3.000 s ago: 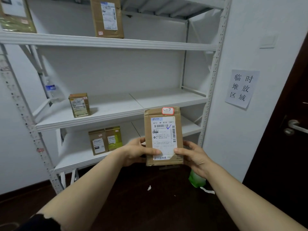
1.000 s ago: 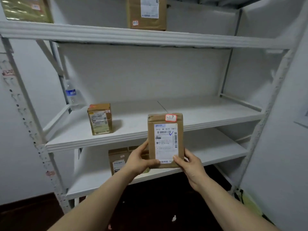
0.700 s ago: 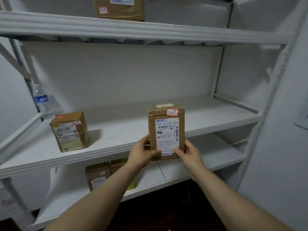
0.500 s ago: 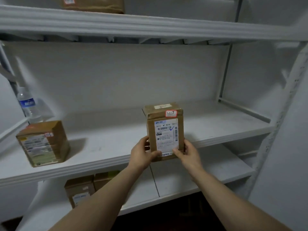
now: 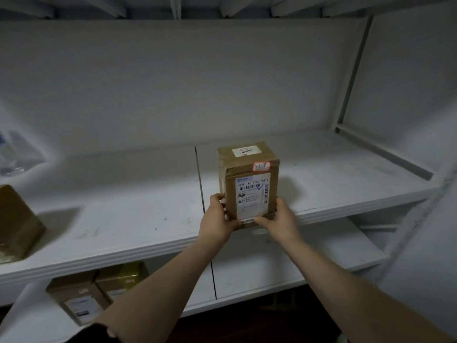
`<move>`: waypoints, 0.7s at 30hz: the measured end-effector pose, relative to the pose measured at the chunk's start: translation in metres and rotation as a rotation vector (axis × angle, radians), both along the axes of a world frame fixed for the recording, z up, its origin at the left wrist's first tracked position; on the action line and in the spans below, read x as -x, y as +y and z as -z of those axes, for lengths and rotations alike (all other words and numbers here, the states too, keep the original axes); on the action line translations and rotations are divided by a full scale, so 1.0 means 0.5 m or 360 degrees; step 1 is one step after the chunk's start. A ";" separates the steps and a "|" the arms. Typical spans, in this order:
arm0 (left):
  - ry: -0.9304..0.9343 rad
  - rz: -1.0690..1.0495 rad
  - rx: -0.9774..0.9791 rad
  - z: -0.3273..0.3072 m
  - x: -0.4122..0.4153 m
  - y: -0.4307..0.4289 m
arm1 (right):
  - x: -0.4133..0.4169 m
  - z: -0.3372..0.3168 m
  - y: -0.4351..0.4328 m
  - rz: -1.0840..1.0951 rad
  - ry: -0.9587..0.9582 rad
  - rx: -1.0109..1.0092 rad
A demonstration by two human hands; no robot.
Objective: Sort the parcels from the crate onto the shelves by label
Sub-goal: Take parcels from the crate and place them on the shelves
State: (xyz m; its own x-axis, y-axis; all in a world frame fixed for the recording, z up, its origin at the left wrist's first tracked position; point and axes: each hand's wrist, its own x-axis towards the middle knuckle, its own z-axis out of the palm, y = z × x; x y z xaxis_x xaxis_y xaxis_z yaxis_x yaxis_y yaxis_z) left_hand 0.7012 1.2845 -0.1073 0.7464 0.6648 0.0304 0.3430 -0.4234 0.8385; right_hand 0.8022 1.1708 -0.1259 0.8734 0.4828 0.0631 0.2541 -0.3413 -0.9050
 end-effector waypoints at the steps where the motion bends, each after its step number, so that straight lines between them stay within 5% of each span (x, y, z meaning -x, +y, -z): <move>1: 0.0011 0.0004 -0.0005 0.003 -0.010 0.004 | -0.008 0.005 0.004 0.0017 0.0000 0.0018; 21: 0.0222 -0.0096 -0.0165 -0.008 -0.005 -0.004 | 0.011 0.026 -0.030 0.0297 0.0057 -0.0059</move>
